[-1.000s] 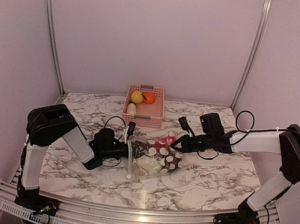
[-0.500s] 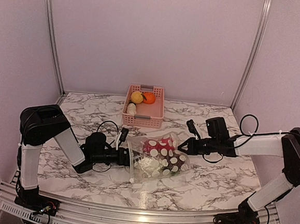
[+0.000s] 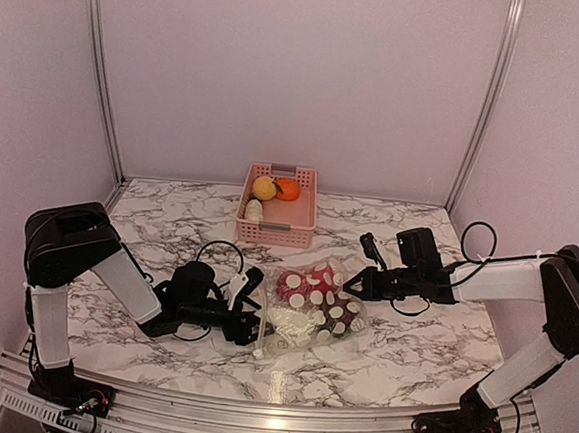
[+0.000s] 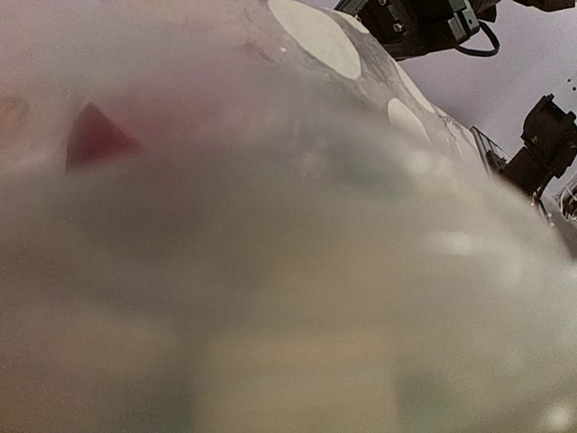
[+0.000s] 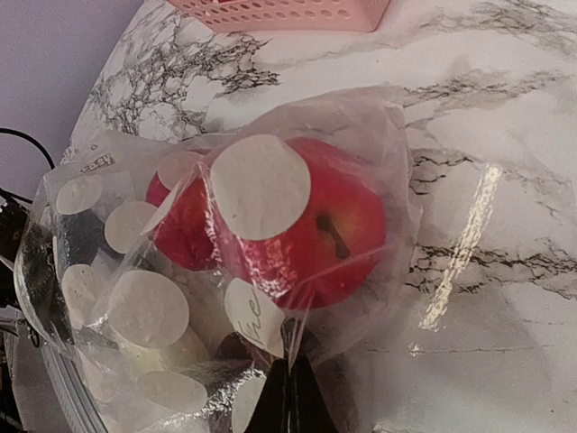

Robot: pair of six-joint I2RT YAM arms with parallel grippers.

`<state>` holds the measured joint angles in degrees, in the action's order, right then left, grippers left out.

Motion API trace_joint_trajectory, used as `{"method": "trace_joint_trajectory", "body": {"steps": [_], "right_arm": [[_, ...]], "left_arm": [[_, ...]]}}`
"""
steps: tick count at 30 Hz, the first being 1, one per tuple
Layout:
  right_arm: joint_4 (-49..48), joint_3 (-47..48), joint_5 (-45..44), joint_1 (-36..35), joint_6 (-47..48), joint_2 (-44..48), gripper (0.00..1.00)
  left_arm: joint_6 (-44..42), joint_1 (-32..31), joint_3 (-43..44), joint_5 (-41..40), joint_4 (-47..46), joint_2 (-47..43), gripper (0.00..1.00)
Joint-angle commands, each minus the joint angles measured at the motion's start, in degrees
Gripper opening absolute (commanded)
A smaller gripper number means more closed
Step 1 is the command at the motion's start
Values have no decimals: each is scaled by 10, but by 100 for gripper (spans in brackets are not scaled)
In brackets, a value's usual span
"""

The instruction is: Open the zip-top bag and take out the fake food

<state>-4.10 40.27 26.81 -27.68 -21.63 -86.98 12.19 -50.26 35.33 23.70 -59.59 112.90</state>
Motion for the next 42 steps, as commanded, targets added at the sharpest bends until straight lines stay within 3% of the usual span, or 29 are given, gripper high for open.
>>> {"method": "trace_joint_trajectory", "body": {"steps": [1, 9, 18, 29, 42], "right_arm": [[-9, 5, 2, 8, 2, -5, 0], [-10, -7, 2, 21, 2, 5, 0], [-5, -18, 6, 41, 10, 21, 0], [-3, -55, 11, 78, 15, 61, 0], [-6, -81, 19, 122, 25, 76, 0]], "left_arm": [[-72, -8, 11, -19, 34, -4, 70], [-103, -29, 9, -40, 80, -36, 37], [-114, -45, -7, -102, 171, -115, 17], [-68, -45, -48, -204, 306, -223, 9], [36, -12, -145, -223, 346, -458, 5]]}}
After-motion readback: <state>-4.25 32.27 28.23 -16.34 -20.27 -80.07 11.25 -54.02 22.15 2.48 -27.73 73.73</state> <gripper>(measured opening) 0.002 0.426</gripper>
